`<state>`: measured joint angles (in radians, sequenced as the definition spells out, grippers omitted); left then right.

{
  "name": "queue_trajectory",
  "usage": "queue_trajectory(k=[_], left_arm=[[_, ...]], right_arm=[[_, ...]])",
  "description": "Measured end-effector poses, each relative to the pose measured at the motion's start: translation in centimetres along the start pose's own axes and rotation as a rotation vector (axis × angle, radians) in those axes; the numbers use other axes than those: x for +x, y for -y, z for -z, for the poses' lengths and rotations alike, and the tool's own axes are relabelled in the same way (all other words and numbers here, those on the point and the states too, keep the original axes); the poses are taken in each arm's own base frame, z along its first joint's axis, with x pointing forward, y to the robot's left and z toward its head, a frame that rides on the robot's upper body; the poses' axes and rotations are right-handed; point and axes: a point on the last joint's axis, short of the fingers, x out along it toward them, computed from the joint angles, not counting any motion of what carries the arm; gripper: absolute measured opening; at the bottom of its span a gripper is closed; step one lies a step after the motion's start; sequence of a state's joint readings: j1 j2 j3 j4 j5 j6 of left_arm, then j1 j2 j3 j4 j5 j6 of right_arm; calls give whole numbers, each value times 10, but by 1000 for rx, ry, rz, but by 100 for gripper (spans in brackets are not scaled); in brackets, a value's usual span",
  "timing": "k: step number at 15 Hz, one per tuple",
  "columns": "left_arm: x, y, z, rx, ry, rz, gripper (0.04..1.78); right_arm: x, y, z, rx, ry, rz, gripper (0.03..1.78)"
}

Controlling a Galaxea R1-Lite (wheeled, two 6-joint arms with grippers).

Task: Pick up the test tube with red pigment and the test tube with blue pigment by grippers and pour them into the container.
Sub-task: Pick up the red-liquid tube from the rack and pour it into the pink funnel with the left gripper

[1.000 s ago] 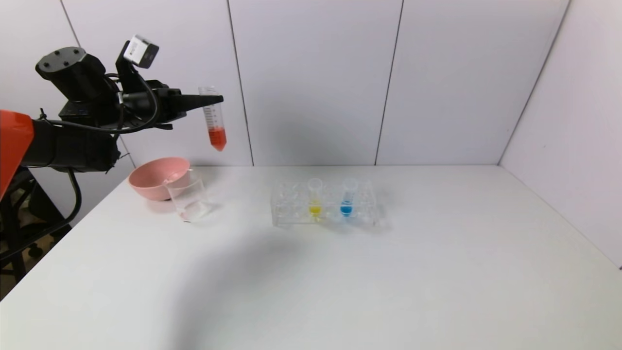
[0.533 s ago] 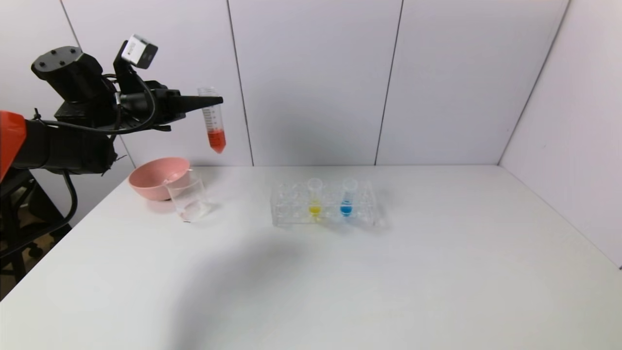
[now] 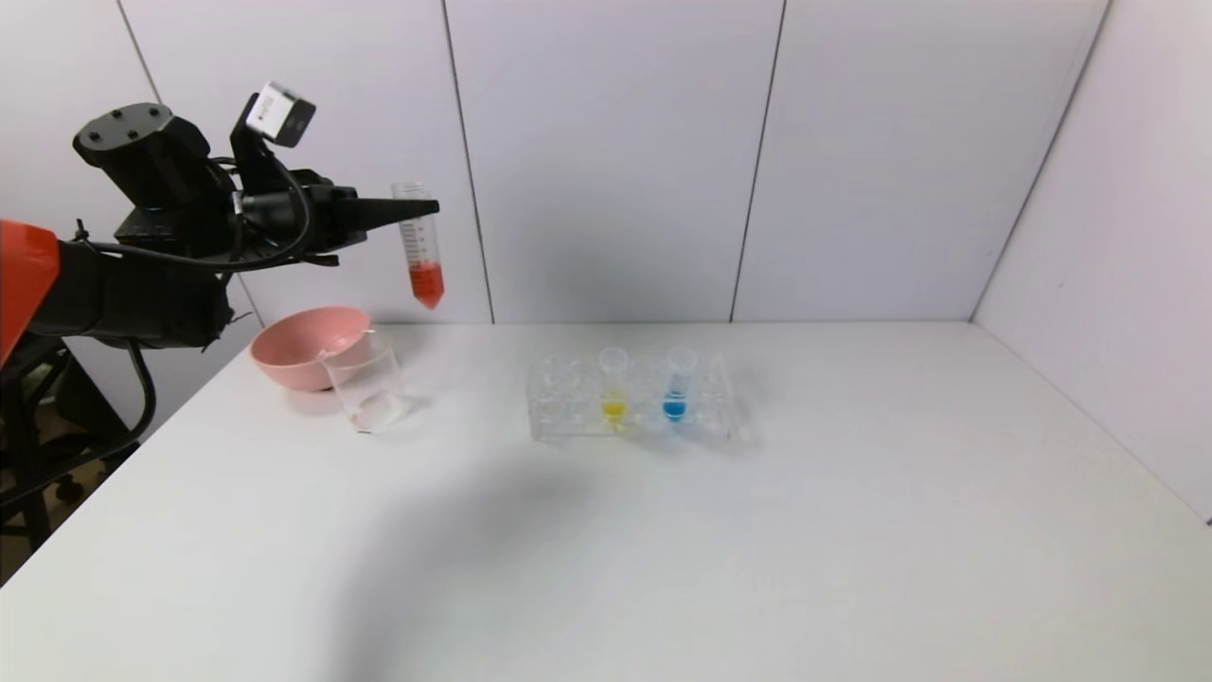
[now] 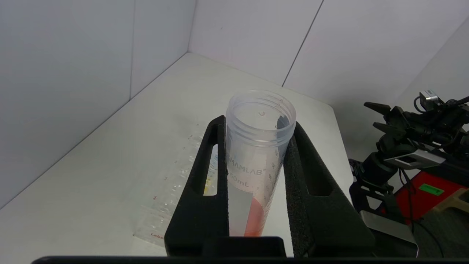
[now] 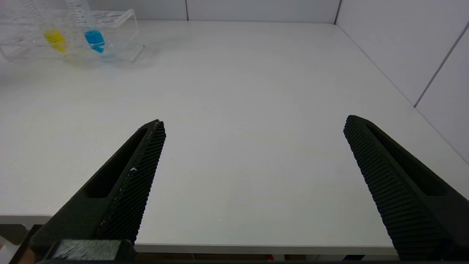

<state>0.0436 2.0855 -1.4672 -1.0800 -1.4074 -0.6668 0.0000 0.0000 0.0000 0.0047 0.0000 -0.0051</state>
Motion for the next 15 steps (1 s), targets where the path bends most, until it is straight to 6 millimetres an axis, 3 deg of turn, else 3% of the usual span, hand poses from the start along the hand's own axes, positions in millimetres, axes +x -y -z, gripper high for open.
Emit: queue_trajectory(k=[15], left_arm=[[0, -6, 0, -39, 85, -125, 46]], right_arm=[[0, 0, 0, 0, 0, 0, 178]])
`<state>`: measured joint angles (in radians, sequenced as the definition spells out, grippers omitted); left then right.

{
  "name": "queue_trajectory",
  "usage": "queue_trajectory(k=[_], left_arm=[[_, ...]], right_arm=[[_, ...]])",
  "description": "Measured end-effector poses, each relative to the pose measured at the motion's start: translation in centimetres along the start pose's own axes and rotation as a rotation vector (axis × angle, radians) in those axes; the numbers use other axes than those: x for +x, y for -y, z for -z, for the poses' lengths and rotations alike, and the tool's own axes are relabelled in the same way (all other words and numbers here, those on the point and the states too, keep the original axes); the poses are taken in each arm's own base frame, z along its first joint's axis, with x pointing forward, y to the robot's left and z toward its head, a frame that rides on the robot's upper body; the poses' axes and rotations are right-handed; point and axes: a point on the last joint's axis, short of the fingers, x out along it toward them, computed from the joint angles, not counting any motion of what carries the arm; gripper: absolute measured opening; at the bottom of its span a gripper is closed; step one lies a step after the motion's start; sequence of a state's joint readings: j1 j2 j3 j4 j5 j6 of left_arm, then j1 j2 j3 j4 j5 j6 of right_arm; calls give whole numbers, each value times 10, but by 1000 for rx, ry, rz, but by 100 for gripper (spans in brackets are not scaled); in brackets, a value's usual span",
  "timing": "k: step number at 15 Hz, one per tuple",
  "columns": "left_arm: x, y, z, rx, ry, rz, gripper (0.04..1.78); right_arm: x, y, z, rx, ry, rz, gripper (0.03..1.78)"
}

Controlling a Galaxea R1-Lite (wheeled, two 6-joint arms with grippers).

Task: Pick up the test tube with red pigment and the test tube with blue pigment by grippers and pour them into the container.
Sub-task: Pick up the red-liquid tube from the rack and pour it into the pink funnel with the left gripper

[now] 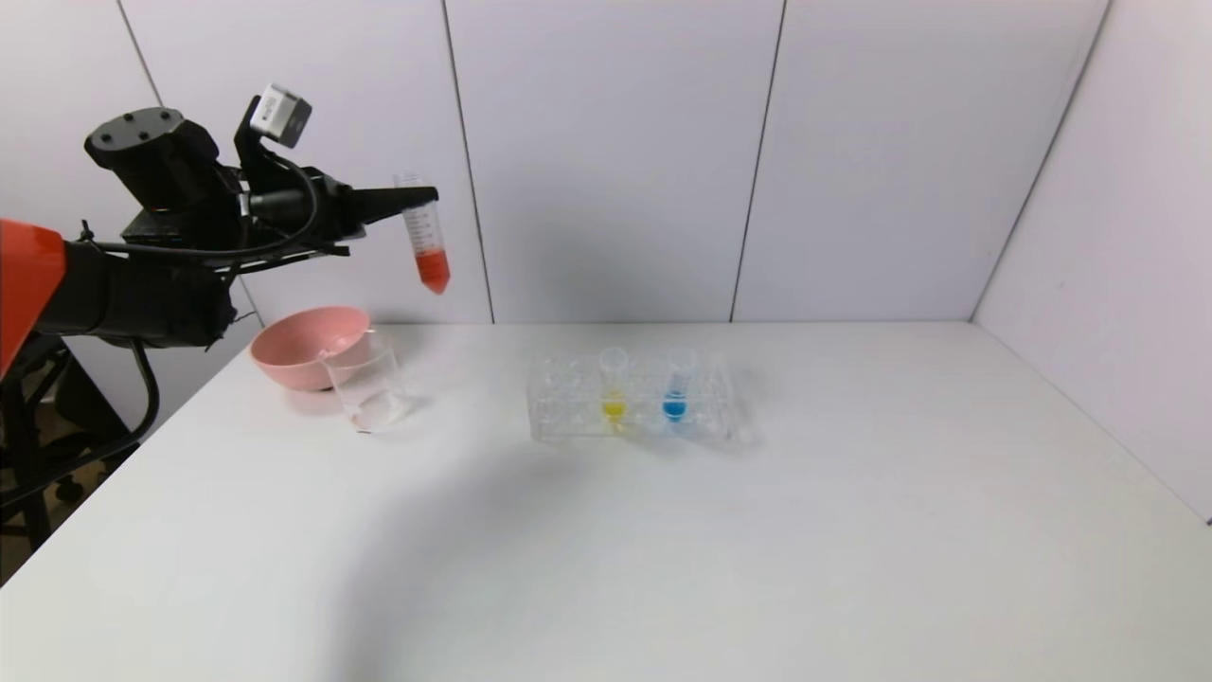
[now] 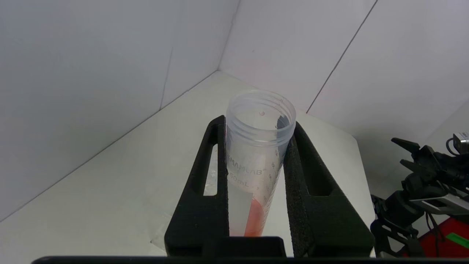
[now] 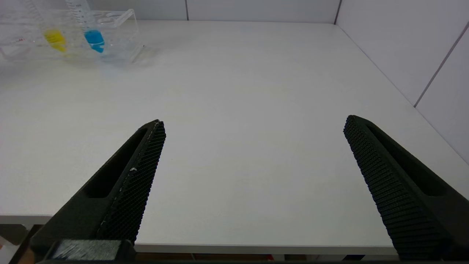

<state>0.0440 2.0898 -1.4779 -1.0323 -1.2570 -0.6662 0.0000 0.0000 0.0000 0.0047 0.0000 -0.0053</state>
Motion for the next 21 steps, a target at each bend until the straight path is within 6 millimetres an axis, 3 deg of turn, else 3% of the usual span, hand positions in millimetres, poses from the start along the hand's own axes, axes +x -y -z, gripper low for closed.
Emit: queue_trajectory(k=[21], left_arm=[[0, 10, -6, 3, 3, 7, 46]], right_arm=[[0, 0, 0, 0, 0, 0, 178]])
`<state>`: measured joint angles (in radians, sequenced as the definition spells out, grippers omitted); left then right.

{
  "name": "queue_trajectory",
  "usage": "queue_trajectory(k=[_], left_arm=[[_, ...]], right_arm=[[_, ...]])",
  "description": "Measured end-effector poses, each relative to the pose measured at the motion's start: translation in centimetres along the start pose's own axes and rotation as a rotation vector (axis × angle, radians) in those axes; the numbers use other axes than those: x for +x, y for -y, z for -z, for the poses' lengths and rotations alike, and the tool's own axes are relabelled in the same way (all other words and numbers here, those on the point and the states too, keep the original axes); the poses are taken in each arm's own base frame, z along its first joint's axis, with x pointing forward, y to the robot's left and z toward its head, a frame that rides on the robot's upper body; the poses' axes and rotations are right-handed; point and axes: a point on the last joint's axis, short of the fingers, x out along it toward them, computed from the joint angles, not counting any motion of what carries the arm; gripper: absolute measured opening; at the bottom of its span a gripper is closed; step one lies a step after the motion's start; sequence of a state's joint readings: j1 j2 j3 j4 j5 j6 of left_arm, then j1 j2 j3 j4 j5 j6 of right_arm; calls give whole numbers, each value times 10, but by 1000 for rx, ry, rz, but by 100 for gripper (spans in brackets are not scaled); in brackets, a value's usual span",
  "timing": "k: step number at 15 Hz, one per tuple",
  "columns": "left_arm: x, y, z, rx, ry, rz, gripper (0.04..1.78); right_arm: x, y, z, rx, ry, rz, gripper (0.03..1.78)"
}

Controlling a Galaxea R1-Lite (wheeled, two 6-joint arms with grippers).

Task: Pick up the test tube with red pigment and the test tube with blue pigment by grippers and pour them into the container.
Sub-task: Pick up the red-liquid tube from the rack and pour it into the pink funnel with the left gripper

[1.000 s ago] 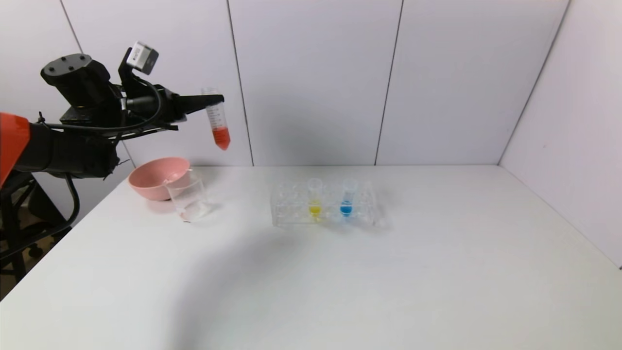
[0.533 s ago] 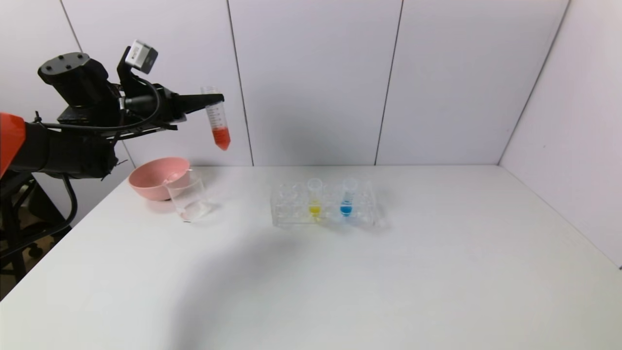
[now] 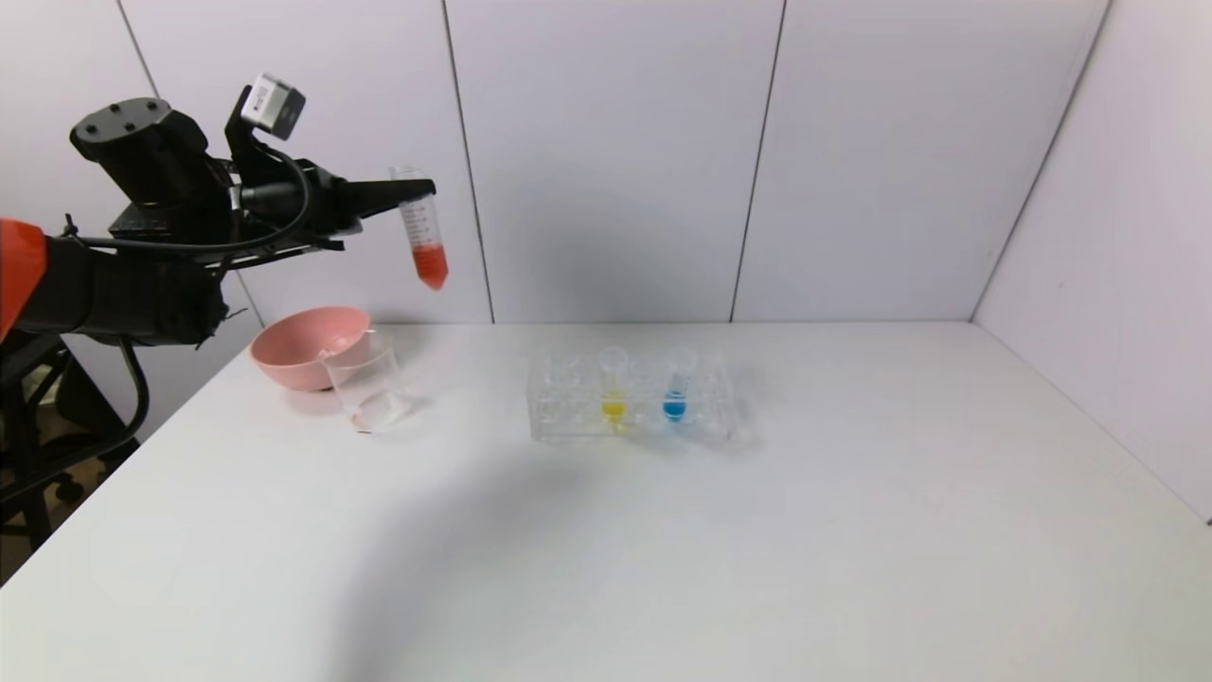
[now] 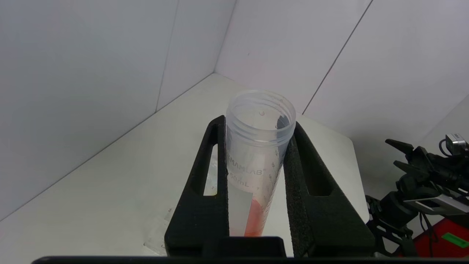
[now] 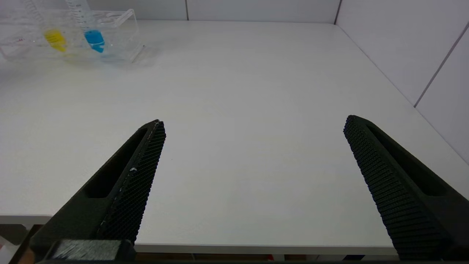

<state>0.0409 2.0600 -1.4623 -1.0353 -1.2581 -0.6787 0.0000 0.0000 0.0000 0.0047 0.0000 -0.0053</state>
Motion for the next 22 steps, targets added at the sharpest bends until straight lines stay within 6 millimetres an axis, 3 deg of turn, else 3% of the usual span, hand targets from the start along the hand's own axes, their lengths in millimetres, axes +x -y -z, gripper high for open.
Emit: queue_trajectory(k=[4, 11, 22], left_arm=[[1, 4, -7, -8, 22, -30, 46], [6, 6, -6, -213, 21, -169, 46], [9, 20, -21, -228, 180, -461, 46]], right_arm=[[0, 0, 0, 0, 0, 0, 177], [0, 0, 0, 0, 0, 0, 178], [0, 0, 0, 0, 0, 0, 178]])
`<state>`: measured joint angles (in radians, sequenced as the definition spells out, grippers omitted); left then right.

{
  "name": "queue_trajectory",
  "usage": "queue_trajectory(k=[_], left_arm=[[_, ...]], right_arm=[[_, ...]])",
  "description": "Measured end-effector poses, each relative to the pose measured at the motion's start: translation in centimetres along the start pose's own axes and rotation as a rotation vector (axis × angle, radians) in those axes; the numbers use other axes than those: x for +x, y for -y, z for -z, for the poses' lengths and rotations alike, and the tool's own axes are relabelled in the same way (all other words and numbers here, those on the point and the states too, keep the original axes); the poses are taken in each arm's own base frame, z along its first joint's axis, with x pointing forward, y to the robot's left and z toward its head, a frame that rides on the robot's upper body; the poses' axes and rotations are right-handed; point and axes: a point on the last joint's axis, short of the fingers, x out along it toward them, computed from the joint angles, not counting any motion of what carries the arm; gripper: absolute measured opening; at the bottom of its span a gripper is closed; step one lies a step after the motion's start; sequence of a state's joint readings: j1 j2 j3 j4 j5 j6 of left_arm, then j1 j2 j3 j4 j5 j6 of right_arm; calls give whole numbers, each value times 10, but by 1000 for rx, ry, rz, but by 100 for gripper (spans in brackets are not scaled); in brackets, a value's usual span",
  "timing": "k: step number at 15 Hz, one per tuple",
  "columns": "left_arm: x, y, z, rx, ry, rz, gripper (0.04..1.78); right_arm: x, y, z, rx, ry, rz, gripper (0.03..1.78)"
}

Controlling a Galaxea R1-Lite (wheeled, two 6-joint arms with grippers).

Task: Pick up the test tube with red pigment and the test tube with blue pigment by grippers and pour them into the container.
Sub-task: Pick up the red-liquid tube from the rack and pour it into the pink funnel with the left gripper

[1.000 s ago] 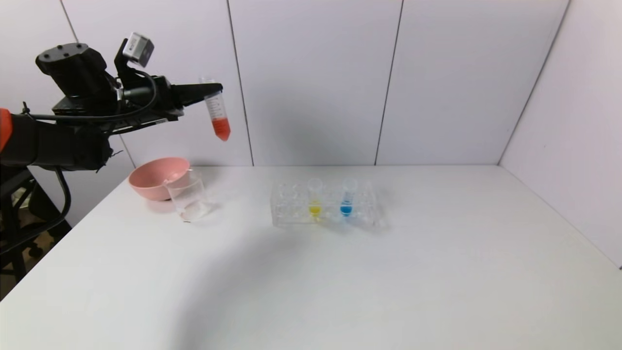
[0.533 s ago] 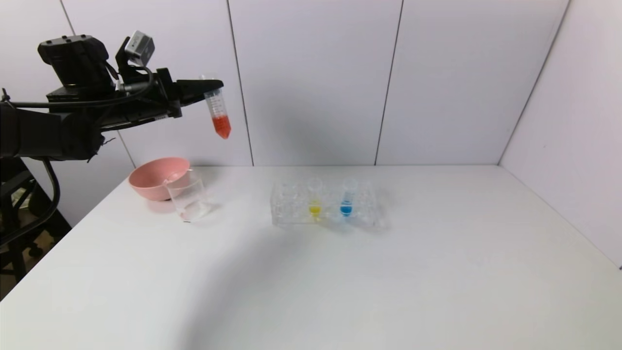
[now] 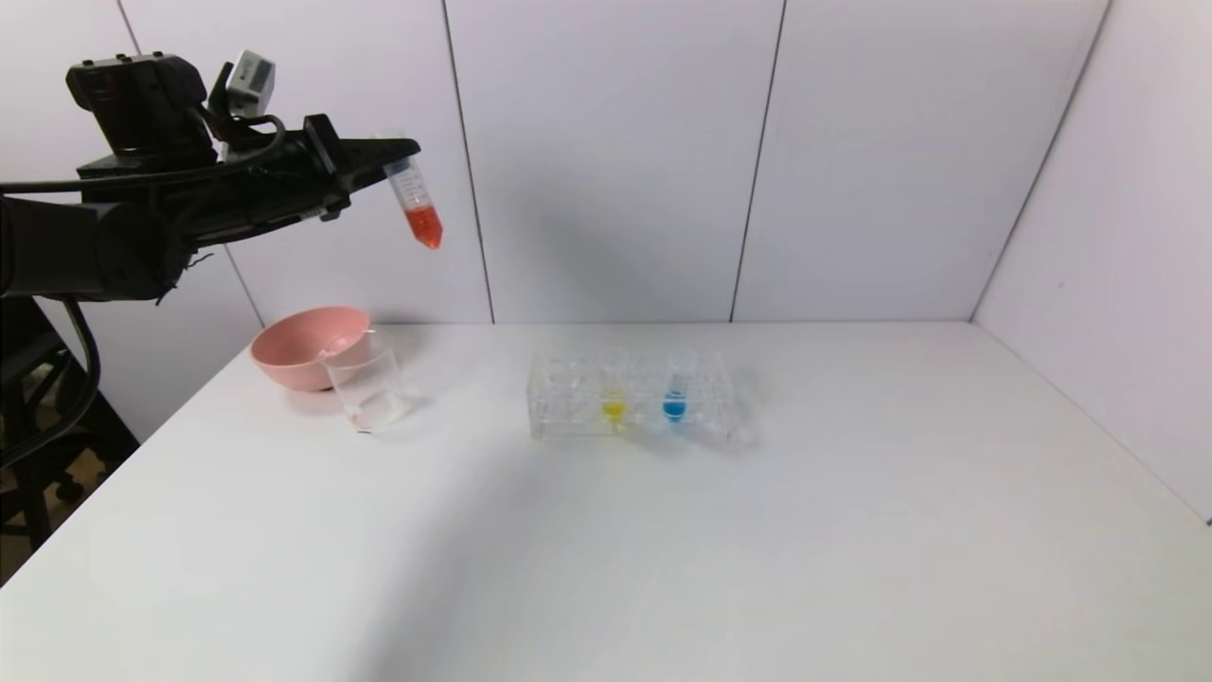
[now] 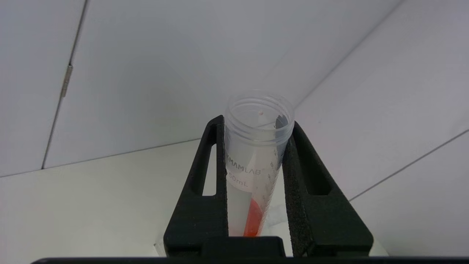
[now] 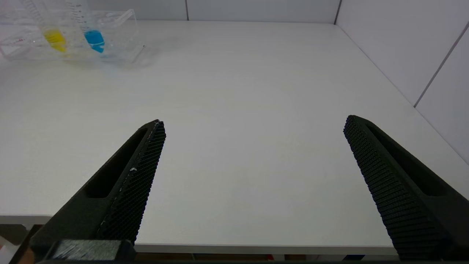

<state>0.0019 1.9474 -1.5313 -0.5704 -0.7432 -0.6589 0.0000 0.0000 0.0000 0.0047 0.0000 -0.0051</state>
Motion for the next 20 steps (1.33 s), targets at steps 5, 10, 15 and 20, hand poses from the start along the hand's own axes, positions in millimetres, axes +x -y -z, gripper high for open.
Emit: queue_trajectory(k=[5, 10, 15, 20], left_arm=[[4, -4, 3, 128, 99, -235, 46], [2, -11, 8, 326, 59, -450, 46], [1, -15, 10, 444, 59, -647, 46], [-2, -16, 10, 489, 83, -796, 46]], right_arm=[[0, 0, 0, 0, 0, 0, 177], [0, 0, 0, 0, 0, 0, 177], [0, 0, 0, -1, 0, 0, 177], [0, 0, 0, 0, 0, 0, 178]])
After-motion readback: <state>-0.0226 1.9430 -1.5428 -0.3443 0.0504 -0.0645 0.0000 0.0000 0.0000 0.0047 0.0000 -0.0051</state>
